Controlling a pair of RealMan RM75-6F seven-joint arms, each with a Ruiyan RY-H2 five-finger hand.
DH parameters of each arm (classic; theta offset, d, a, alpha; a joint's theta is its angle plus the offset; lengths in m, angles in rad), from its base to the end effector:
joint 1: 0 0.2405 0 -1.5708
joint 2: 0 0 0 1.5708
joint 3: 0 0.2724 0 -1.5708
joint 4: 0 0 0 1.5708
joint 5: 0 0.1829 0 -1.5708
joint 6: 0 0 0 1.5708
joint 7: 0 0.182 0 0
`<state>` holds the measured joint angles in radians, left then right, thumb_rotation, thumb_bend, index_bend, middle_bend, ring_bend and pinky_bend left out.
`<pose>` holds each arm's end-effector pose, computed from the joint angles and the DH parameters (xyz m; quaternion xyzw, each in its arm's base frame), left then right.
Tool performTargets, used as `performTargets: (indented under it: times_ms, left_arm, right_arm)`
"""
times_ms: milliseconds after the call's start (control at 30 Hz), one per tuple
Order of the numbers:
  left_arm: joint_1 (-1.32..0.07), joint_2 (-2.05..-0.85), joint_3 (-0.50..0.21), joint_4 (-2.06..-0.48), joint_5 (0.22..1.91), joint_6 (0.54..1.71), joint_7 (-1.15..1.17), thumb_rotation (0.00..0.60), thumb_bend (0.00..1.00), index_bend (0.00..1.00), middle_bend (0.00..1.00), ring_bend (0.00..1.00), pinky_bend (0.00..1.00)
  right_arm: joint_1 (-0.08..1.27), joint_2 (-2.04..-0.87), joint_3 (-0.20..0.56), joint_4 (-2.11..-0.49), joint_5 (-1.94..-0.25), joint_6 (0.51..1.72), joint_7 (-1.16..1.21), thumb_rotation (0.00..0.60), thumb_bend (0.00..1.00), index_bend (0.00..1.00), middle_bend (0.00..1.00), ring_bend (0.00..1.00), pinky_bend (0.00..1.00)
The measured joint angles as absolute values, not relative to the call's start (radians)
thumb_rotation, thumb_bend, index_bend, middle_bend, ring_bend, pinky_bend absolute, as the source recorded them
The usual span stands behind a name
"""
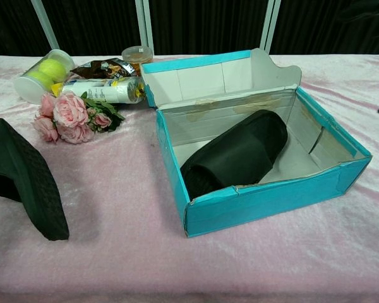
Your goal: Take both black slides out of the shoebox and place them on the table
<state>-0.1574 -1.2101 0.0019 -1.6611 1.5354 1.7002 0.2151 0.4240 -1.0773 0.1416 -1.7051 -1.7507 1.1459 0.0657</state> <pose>-0.2717 0.2254 0.1844 -0.5895 -0.2941 -0.4372 0.6122 -0.1839 -0.2992 0.1401 0.7602 -0.2937 0.4415 0.3753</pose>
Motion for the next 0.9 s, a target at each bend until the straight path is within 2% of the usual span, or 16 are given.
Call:
performTargets:
  times_ms: [100,300,533,900]
  left_arm:
    - [-0.144,-1.212,-0.004,-1.645,1.543,1.705,0.199,0.6,0.0,0.13,0.18,0.07,0.14]
    - [-0.137,-1.215,-0.019,-1.635,1.544,1.696,0.169,0.6,0.0,0.13,0.17,0.07,0.14]
    - [-0.13,-1.221,-0.03,-1.616,1.536,1.676,0.146,0.6,0.0,0.13,0.16,0.07,0.14]
    - [-0.114,-1.234,-0.04,-1.584,1.512,1.641,0.109,0.6,0.0,0.12,0.16,0.07,0.14]
  right_arm:
    - [0.499,-1.096,0.158,-1.708,-1.706,1.034,0.013,0.6,0.07,0.08,0.07,0.0,0.16]
    - [0.61,-1.152,0.171,-1.699,-1.619,0.885,-0.097,0.6,0.06,0.11,0.07,0.0,0.16]
    - [0.673,-1.214,0.157,-1.661,-1.589,0.813,-0.193,0.6,0.06,0.17,0.09,0.0,0.16]
    - [0.739,-1.265,0.137,-1.625,-1.521,0.747,-0.284,0.6,0.06,0.18,0.09,0.0,0.16]
